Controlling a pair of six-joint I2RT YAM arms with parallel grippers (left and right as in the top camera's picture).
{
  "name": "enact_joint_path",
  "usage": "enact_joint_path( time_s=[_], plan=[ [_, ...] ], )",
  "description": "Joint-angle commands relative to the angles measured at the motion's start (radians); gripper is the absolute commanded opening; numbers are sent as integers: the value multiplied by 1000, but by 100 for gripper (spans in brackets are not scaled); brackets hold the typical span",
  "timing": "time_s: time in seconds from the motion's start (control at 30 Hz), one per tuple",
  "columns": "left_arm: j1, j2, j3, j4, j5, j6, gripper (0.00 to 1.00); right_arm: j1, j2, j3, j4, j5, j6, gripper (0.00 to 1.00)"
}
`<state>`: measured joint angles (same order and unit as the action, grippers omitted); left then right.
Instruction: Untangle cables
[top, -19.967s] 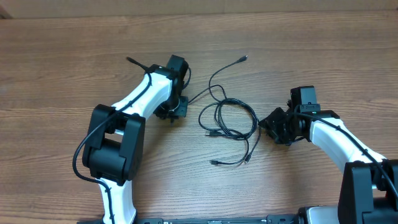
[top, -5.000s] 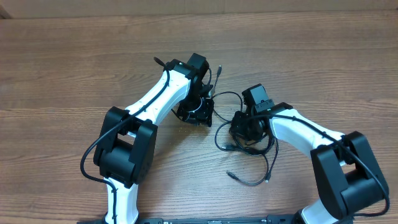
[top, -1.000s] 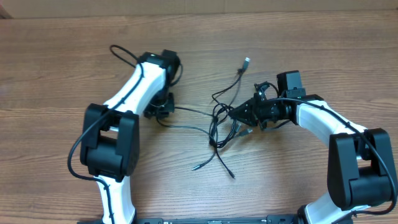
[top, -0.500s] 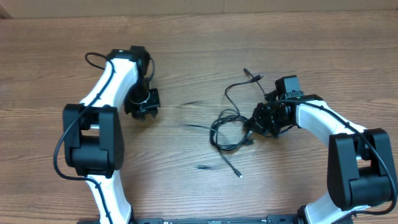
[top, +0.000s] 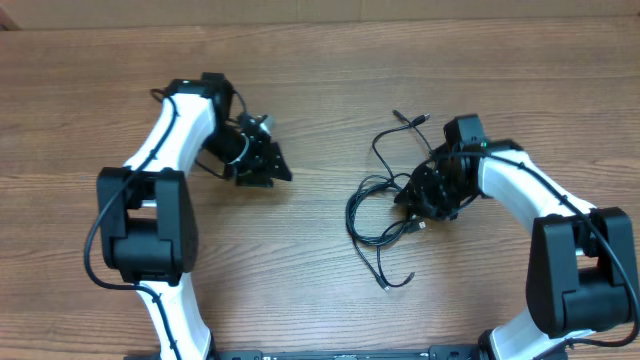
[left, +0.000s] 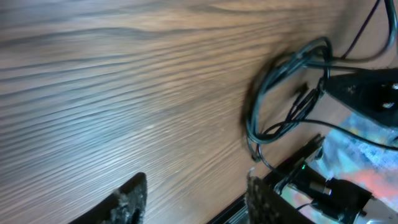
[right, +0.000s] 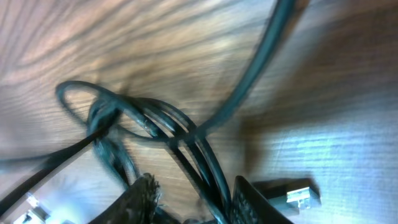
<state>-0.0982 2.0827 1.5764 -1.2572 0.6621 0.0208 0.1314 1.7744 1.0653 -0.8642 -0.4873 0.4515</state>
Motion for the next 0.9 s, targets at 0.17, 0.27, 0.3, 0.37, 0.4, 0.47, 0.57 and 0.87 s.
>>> enact_joint_path(
  time_s=[0.17,0.27,0.3,0.37,0.4,0.47,0.57,0.87],
  plan=[
    [-115,-34,-5,69,-36,-72,45,-4,-2,214,-266,199,-94,67],
    [-158,-34,-5,102,-129,-182,42,-4,1,215,-300,299,-93,96],
    [-171,-34,-5,108,-156,-208,42,-4,1,215,-311,324,-93,99],
    [-198,-34,-5,114,-204,-252,43,-4,1,215,-328,385,-77,100],
    [-212,-34,-5,114,-224,-267,44,-4,1,215,-335,417,-63,100],
    [-235,-34,-5,114,-266,-296,45,-5,1,215,-354,519,-10,100],
    [-251,-34,-5,111,-311,-322,47,-29,1,215,-385,653,94,100],
    [-235,-34,-5,100,-337,-336,49,-185,1,215,-402,725,148,100]
  ],
)
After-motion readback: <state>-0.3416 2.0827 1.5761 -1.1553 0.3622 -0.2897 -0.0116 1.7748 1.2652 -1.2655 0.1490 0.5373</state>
